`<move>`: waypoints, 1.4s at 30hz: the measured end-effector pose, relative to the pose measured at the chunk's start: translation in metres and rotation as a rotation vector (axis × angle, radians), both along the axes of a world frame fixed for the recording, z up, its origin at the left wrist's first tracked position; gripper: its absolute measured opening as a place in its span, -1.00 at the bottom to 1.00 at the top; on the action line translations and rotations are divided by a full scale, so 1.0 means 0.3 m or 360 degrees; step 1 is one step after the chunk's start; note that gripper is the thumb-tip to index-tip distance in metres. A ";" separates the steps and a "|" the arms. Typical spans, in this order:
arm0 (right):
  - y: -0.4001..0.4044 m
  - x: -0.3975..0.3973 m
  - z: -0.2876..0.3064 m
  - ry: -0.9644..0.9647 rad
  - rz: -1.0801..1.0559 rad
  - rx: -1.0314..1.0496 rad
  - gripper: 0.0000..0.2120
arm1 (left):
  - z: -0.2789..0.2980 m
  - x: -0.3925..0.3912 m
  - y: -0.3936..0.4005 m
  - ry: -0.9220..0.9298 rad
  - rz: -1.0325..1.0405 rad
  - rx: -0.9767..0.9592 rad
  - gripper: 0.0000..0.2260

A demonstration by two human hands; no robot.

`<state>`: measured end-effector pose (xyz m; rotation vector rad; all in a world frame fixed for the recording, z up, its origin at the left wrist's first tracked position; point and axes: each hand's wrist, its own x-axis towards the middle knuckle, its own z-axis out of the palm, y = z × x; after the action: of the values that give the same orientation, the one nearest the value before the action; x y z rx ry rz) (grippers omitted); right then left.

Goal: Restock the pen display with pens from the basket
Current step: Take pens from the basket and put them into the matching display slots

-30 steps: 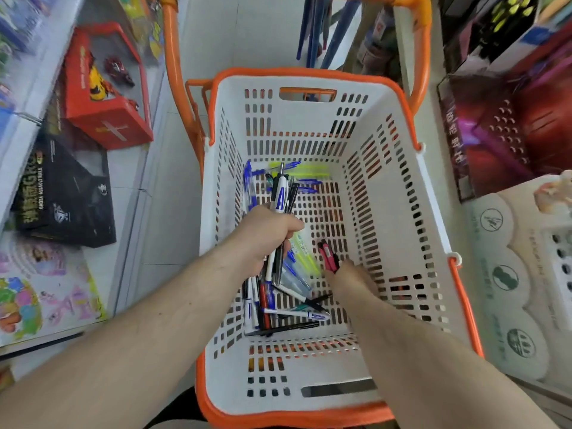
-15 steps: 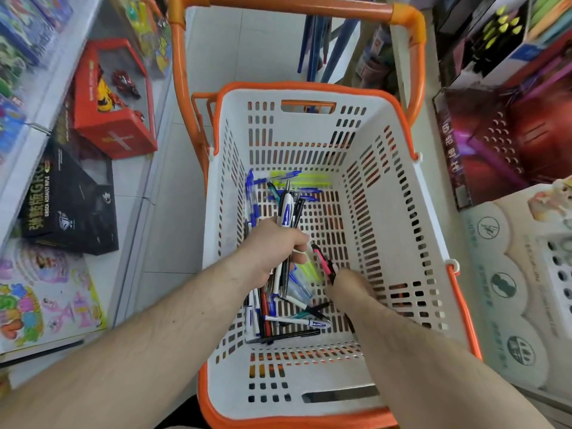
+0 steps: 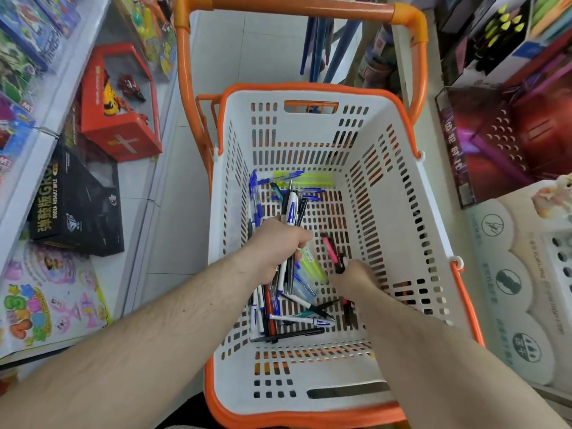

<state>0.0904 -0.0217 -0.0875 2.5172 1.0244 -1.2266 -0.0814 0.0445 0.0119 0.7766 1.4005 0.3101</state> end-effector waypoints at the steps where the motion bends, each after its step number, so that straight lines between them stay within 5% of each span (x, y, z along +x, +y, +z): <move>1: 0.016 -0.005 0.025 0.0084 -0.0109 0.0074 -0.87 | -0.002 0.001 -0.003 0.0008 0.0008 -0.0009 -0.83; 6: 0.092 -0.084 0.194 0.0318 -0.0279 0.0529 -0.87 | 0.006 0.039 -0.005 -0.0099 0.0245 -0.0064 -0.26; 11: 0.055 -0.137 0.383 0.0115 0.0095 0.0637 -0.79 | 0.090 0.096 -0.012 -0.0165 0.0093 0.0068 -0.08; 16: -0.013 -0.128 0.498 -0.0037 0.0278 0.0721 -0.84 | 0.119 0.145 -0.031 -0.0171 0.0124 0.0075 -0.22; 22: -0.100 -0.059 0.576 0.0627 -0.0039 0.0866 -0.76 | 0.179 0.160 -0.073 -0.0443 0.0191 -0.0173 -0.84; 26: -0.150 -0.034 0.625 0.0854 -0.0043 0.0878 -0.78 | 0.203 0.170 -0.105 -0.0524 0.0223 -0.0235 -0.85; 36: -0.233 -0.007 0.700 0.0802 -0.0119 0.0790 -0.83 | 0.304 0.194 -0.108 -0.0575 0.0379 -0.0095 -0.81; 42: -0.270 0.017 0.739 0.1048 -0.0575 0.0973 -0.88 | 0.317 0.116 -0.035 -0.0682 0.0636 -0.0068 -0.82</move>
<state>0.0956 -0.1026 0.1342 2.8909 1.2543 -2.2465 -0.0467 0.0338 0.1070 0.3579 1.1391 0.7108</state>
